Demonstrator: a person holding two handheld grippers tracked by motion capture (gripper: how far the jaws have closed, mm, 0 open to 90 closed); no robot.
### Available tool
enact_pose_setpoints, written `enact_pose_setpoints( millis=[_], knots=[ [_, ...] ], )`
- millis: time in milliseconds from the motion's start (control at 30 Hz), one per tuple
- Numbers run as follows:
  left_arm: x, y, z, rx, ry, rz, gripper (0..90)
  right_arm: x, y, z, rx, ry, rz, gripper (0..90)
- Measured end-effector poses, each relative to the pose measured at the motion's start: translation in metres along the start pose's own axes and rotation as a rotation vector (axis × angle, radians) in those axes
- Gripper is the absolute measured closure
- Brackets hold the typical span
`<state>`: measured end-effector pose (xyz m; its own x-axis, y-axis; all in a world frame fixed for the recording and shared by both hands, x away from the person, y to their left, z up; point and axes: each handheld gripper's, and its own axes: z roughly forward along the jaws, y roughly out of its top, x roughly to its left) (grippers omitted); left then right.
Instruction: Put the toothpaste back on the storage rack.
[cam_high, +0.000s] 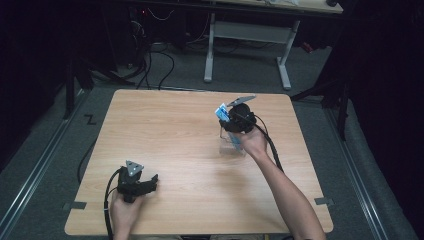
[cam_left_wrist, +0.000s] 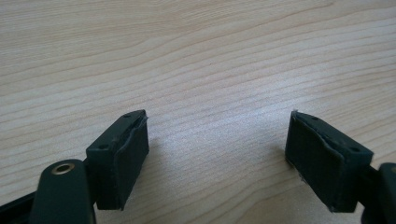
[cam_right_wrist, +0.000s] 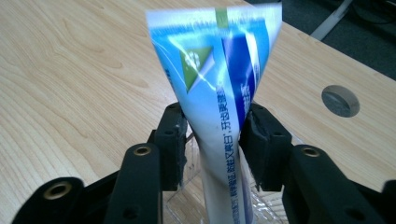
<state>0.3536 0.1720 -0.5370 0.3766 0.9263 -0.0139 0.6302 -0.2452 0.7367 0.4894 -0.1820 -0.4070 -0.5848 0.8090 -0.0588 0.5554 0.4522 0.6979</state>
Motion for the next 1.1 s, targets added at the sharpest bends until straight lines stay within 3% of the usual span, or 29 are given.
enact_pose_setpoints(
  millis=[300, 1100],
  knots=[
    [0.0, 0.0, 0.0, -0.001, 0.001, 0.0, 21.8, -0.002, -0.001, -0.01, -0.026, 0.01, -0.001, 53.7],
    [0.0, 0.0, 0.0, 0.0, 0.001, 0.0, 21.8, -0.026, -0.015, -0.049, -0.119, 0.015, 0.074, 51.2]
  ],
)
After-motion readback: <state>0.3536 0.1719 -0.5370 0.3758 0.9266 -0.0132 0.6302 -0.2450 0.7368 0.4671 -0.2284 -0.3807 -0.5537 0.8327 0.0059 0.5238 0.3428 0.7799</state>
